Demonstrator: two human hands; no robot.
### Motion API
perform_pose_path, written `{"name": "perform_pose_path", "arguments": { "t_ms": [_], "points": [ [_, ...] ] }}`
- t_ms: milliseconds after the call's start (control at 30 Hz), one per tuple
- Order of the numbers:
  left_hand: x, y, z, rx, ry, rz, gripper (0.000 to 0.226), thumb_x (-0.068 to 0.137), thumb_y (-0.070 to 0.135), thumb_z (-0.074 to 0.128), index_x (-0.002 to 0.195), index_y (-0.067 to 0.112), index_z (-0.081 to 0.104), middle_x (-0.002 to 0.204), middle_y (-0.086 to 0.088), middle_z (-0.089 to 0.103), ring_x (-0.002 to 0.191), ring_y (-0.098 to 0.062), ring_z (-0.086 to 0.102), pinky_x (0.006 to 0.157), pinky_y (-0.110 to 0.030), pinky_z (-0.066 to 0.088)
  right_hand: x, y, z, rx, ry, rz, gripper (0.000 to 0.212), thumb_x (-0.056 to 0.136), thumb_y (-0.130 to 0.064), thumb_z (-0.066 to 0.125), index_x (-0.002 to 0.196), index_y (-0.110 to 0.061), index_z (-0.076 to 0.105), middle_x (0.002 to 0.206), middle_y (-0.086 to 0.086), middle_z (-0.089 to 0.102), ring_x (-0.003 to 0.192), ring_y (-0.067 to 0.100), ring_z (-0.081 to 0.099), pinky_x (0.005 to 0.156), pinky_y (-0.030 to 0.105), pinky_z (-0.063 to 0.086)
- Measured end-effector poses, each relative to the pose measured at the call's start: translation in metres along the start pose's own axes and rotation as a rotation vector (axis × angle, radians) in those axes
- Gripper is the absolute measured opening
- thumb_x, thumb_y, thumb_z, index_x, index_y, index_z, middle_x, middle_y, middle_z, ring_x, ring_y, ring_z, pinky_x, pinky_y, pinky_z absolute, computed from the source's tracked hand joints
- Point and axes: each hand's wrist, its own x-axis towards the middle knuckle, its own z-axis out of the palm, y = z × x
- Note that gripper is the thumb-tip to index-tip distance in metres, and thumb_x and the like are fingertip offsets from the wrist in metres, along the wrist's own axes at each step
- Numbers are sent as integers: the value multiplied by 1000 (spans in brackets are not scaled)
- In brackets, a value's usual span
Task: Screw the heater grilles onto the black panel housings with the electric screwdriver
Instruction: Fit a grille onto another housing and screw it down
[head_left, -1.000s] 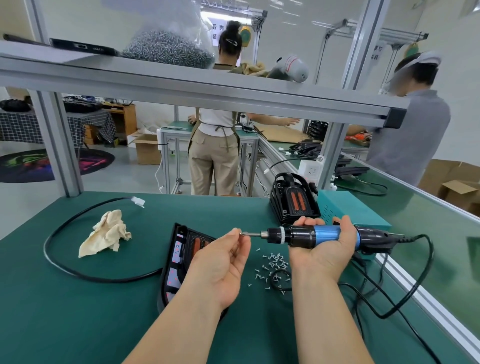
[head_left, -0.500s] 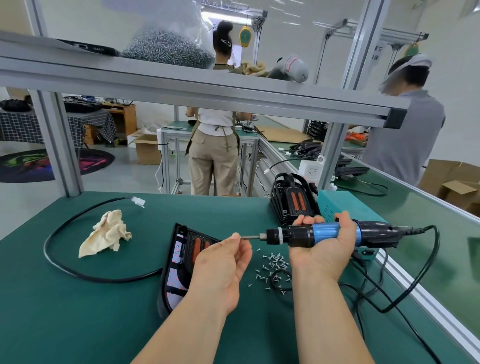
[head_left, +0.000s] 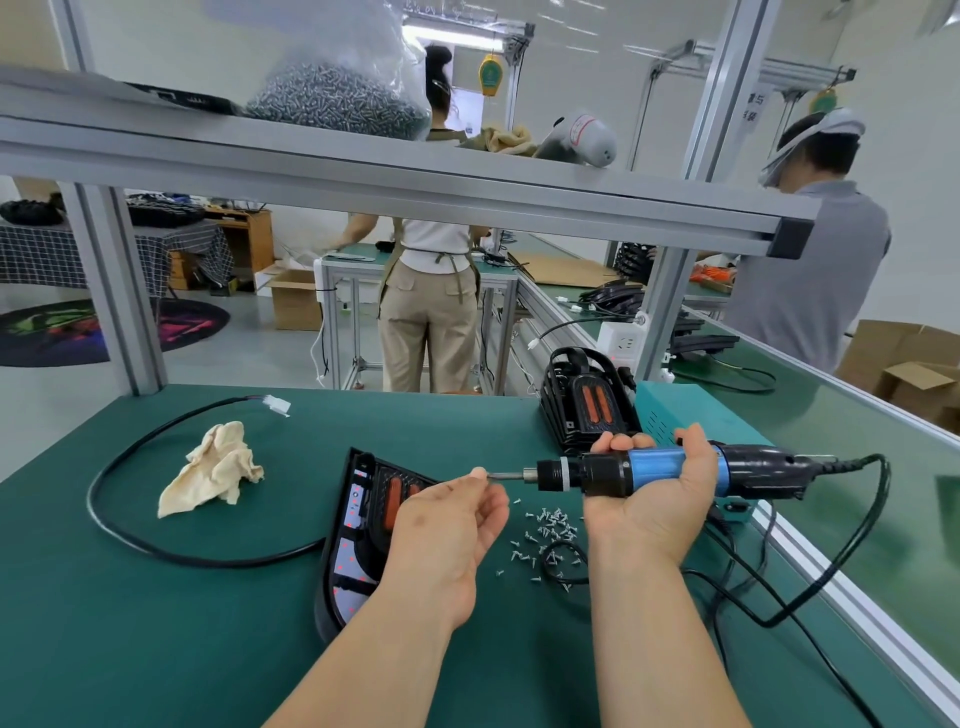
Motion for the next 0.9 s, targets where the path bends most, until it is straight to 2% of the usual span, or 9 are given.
{"name": "perform_pose_path", "arguments": {
  "t_ms": [167, 233, 300, 400, 533, 633, 700, 833, 900],
  "points": [
    [-1, 1, 1, 62, -12, 22, 13, 96, 10, 62, 91, -2, 64, 79, -11, 68, 70, -13, 67, 57, -19, 58, 0, 0, 1, 21, 29, 11, 23, 91, -30, 65, 79, -15, 51, 57, -2, 52, 47, 14, 52, 59, 28, 54],
    [-3, 4, -1, 157, -43, 26, 23, 95, 17, 65, 104, -4, 61, 95, -12, 68, 81, -15, 68, 77, -24, 59, 0, -1, 1, 37, 56, 18, 23, 90, -30, 66, 78, -16, 51, 57, -2, 53, 47, 15, 53, 60, 28, 55],
    [-7, 10, -6, 343, -111, 67, 30, 92, 25, 69, 112, 4, 58, 99, -6, 62, 89, -20, 65, 94, -30, 49, 1, -2, 1, 53, 71, 18, 23, 90, -30, 66, 77, -16, 51, 57, -2, 53, 47, 15, 54, 60, 28, 56],
    [-10, 34, -18, 690, -107, 257, 55, 91, 26, 69, 141, 16, 48, 106, 6, 65, 93, -22, 64, 88, -33, 48, 2, -4, -1, 71, 84, 17, 24, 89, -29, 67, 77, -16, 51, 58, -1, 54, 47, 15, 54, 61, 29, 57],
    [-4, 77, -51, 844, 162, 586, 38, 91, 18, 67, 128, 20, 62, 93, 14, 70, 79, -12, 62, 76, -29, 49, -1, -2, -1, 48, 76, 26, 24, 88, -30, 68, 76, -16, 52, 58, -1, 54, 49, 16, 54, 61, 30, 56],
    [5, 86, -82, 881, 245, 442, 52, 91, 29, 69, 138, 18, 50, 119, -2, 64, 93, -13, 55, 78, -20, 41, -4, 3, 1, 15, 45, 56, 23, 88, -30, 67, 79, -15, 52, 58, -2, 54, 48, 15, 53, 61, 29, 56],
    [10, 80, -100, 877, 158, 212, 66, 89, 41, 68, 144, 15, 43, 132, -8, 58, 111, -22, 57, 99, -35, 46, -7, 8, 3, -19, 7, 75, 22, 89, -29, 66, 78, -16, 52, 58, -1, 52, 47, 15, 52, 61, 28, 55],
    [8, 68, -105, 793, -95, -51, 48, 95, 49, 57, 124, 12, 64, 107, -8, 76, 95, -23, 72, 88, -37, 53, -20, 20, 7, -92, -93, 128, 20, 90, -30, 64, 83, -16, 52, 59, -1, 52, 48, 15, 51, 62, 29, 53],
    [8, 62, -103, 742, -119, -85, 39, 96, 45, 56, 116, 15, 69, 103, -6, 77, 98, -26, 73, 99, -45, 50, -31, 30, 8, -131, -162, 179, 19, 90, -29, 63, 89, -14, 51, 60, 0, 51, 48, 16, 50, 60, 28, 53]
  ]
}}
